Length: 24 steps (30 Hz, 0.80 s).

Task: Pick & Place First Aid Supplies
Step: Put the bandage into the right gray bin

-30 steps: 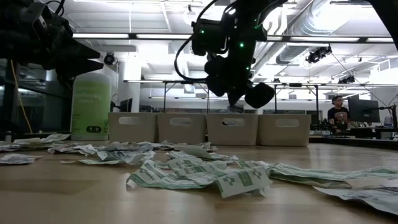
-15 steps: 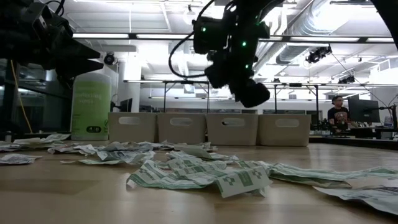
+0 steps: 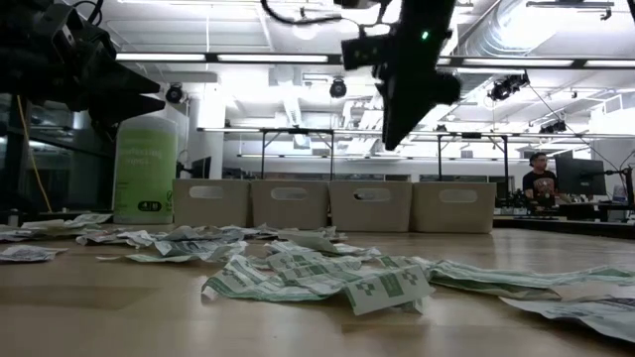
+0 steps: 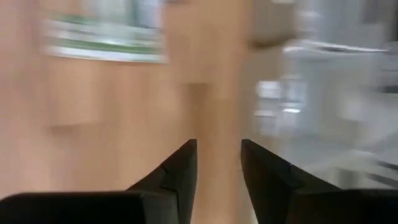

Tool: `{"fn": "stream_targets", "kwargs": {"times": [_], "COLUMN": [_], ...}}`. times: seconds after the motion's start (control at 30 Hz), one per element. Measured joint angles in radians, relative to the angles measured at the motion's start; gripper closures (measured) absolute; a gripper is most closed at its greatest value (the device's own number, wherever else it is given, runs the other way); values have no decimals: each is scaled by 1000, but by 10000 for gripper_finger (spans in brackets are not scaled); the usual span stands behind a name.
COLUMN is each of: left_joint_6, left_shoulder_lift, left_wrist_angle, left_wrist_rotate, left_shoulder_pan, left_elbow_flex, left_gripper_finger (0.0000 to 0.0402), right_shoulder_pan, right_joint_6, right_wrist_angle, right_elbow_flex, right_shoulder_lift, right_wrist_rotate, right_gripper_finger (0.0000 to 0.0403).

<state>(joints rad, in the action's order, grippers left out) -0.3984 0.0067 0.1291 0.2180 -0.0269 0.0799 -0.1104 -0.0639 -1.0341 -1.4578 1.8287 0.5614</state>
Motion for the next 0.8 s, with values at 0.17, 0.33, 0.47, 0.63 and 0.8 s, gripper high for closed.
{"fn": "stream_targets", "kwargs": {"times": [0.17,0.33,0.47,0.63,0.8], "left_joint_6": [0,0,0,0,0], "left_shoulder_lift": [0,0,0,0,0], "left_wrist_angle": [0,0,0,0,0], "left_wrist_rotate": [0,0,0,0,0], "left_shoulder_pan": [0,0,0,0,0], "left_elbow_flex": [0,0,0,0,0], "left_gripper_finger": [252,252,252,252,252], "right_shoulder_pan": [-72,-148,-210,-274,-310], "right_joint_6": [-89,-36,76,122,131], "right_wrist_angle": [30,98,169,249,305], "right_elbow_flex": [0,0,0,0,-1], "right_shoulder_lift": [0,4,4,8,66], "right_wrist_rotate": [-285,-414,-451,-520,-563], "right_gripper_finger": [284,287,290,289,289]}}
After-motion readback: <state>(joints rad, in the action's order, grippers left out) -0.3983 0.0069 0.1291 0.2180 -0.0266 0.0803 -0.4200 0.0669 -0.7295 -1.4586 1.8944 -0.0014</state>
